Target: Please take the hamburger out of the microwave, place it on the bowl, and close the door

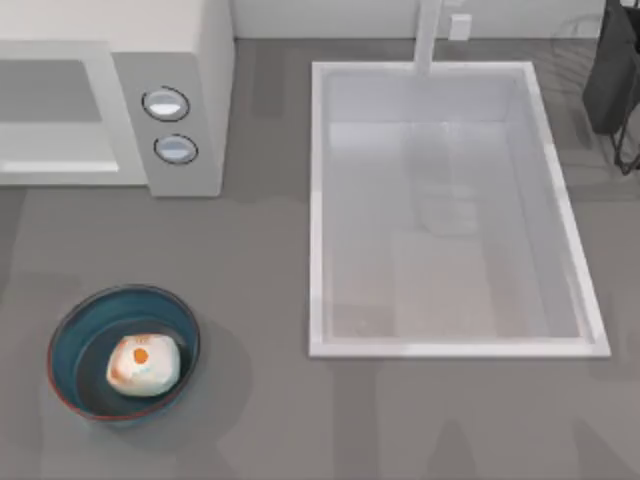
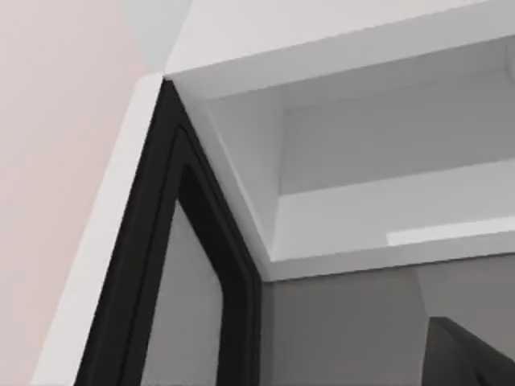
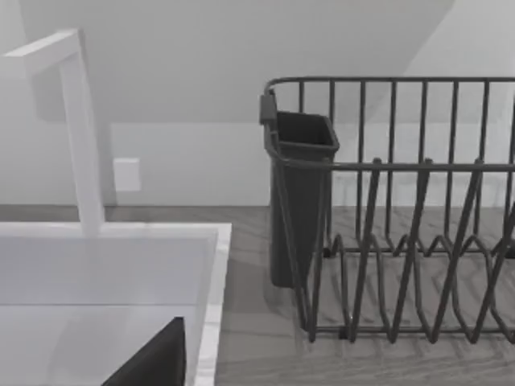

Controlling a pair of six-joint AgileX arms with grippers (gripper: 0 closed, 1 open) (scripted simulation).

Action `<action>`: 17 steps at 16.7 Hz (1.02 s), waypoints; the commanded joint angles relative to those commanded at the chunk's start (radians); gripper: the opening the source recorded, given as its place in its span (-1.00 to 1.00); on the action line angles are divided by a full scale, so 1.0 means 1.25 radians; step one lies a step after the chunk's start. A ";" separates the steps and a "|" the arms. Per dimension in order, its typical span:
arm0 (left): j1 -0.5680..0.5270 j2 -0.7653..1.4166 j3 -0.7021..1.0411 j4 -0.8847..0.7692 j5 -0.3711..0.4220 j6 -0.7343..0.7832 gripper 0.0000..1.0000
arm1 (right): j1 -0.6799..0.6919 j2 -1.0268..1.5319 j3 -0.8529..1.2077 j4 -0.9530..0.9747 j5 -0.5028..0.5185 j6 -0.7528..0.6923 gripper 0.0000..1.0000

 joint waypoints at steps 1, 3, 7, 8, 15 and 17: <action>0.062 0.075 0.052 -0.024 0.037 0.044 -1.00 | 0.000 0.000 0.000 0.000 0.000 0.000 1.00; 0.186 0.235 0.159 -0.072 0.113 0.130 -1.00 | 0.000 0.000 0.000 0.000 0.000 0.000 1.00; 0.407 0.568 0.368 -0.167 0.266 0.285 -1.00 | 0.000 0.000 0.000 0.000 0.000 0.000 1.00; 0.456 0.645 0.416 -0.188 0.302 0.318 -1.00 | 0.000 0.000 0.000 0.000 0.000 0.000 1.00; 0.649 0.998 0.648 -0.294 0.481 0.458 -1.00 | 0.000 0.000 0.000 0.000 0.000 0.000 1.00; 0.658 1.028 0.669 -0.303 0.498 0.469 -1.00 | 0.000 0.000 0.000 0.000 0.000 0.000 1.00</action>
